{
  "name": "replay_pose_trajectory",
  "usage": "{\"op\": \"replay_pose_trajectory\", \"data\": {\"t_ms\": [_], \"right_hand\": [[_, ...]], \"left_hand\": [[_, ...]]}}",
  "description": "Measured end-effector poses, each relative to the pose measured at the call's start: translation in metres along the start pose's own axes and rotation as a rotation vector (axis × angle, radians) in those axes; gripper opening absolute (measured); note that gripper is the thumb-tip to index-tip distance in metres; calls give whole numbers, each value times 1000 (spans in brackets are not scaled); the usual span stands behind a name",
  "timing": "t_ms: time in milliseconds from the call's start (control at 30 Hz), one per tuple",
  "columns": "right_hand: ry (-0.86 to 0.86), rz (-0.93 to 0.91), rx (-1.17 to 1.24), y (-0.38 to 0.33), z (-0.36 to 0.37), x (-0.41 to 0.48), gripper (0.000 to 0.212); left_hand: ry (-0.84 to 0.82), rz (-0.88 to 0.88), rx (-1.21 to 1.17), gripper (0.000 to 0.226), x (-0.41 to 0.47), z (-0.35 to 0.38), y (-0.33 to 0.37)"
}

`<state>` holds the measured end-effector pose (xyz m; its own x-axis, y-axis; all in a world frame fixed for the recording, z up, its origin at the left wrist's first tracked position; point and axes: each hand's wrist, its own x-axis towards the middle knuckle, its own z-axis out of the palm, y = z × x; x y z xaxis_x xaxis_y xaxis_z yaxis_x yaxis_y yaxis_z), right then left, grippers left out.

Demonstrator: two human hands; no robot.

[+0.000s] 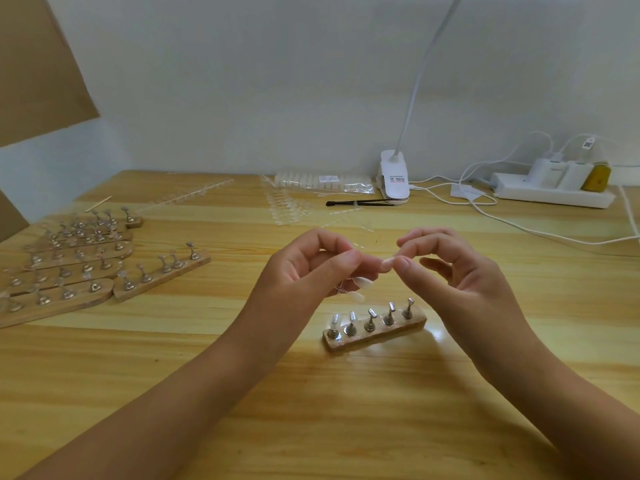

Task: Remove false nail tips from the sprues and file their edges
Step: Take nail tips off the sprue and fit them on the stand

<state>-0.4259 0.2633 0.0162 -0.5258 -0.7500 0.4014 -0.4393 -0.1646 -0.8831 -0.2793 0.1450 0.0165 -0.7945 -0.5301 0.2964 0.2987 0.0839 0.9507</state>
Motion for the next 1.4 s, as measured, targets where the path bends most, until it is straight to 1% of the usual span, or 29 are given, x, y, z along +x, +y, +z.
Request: {"op": "replay_pose_trajectory", "data": {"t_ms": [133, 267, 400, 533, 633, 733, 833, 967, 1067, 1167, 1400], "right_hand": [[15, -86, -59, 3, 0, 0, 21], [53, -229, -204, 3, 0, -1, 13], [68, -343, -358, 2, -2, -1, 19], [58, -380, -399, 2, -2, -2, 26], [55, -375, -389, 3, -2, -2, 24], [42, -361, -363, 5, -2, -1, 21], [-15, -403, -433, 9, -3, 1, 24], [-250, -520, -651, 17, -13, 6, 29], [-368, -556, -737, 21, -16, 7, 34], [-383, -559, -758, 22, -16, 7, 34], [-345, -562, -759, 21, -16, 7, 32]], "left_hand": [[-20, -23, -30, 7, 0, -1, -1], [-18, -55, -52, 8, 1, -2, -1], [2, -79, -92, 11, 2, -3, -2], [4, -84, -123, 11, 3, -4, -2], [4, -86, -143, 9, 4, -5, -3], [17, -87, -112, 9, 4, -6, -6], [98, -99, -76, 6, 7, -11, -9], [237, -145, -141, 8, 12, -20, -11], [274, -170, -172, 7, 14, -22, -12], [265, -174, -158, 7, 14, -23, -13], [250, -175, -110, 8, 14, -22, -14]]}}
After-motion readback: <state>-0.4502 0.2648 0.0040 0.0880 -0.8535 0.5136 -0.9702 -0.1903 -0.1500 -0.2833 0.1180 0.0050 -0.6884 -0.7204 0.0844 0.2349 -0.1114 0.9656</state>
